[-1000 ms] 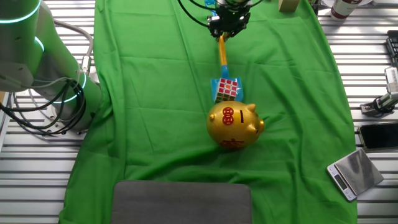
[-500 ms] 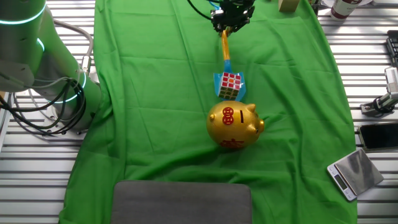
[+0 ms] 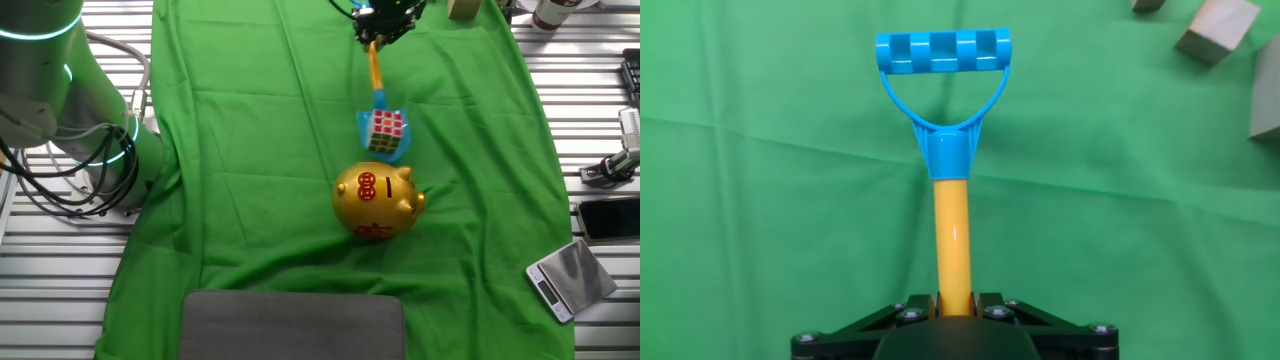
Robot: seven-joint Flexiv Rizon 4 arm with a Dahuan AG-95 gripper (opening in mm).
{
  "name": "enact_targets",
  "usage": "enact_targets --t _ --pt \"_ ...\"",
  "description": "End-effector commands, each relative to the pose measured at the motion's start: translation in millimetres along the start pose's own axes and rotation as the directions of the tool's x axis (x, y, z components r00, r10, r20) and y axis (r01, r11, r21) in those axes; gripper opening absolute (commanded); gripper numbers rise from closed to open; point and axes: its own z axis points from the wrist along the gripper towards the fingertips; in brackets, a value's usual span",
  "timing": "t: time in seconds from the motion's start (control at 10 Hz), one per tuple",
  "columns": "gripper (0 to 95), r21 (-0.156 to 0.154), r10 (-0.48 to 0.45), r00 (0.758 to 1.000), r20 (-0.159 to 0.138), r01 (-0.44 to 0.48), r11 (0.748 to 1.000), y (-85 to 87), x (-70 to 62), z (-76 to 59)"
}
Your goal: Use a shovel to scoop up an object
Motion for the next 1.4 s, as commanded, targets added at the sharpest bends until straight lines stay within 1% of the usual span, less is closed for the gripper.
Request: enact_targets --t 0.1,0.4,0.5,0.6,0.9,1.0,1.2,1.4 --pt "0.0 -0.002 -0.019 1.000 -0.022 0.019 1.000 -14.5 -4.6 -4.1" --pt "0.0 -0.003 -0.032 0.999 -0.038 0.032 0.999 -34.5 -12.5 -10.5" --pt "0.0 -0.002 -0.038 0.998 -0.043 0.038 0.999 -46.3 -17.2 -14.2" --pt "0.0 0.001 -0.045 0.998 -0.050 0.045 0.999 -54.1 -19.9 -17.3" --pt "0.0 0.008 -0.051 0.997 -0.060 0.052 0.999 -58.6 -21.2 -14.3" --pt "0.0 0.006 -0.052 0.996 -0.069 0.053 0.999 -59.2 -20.9 -12.3" --pt "0.0 0.000 -0.071 0.995 -0.074 0.071 0.997 -60.8 -19.4 -5.7" --pt "0.0 -0.002 -0.082 0.994 -0.074 0.082 0.997 -61.4 -18.8 -2.6"
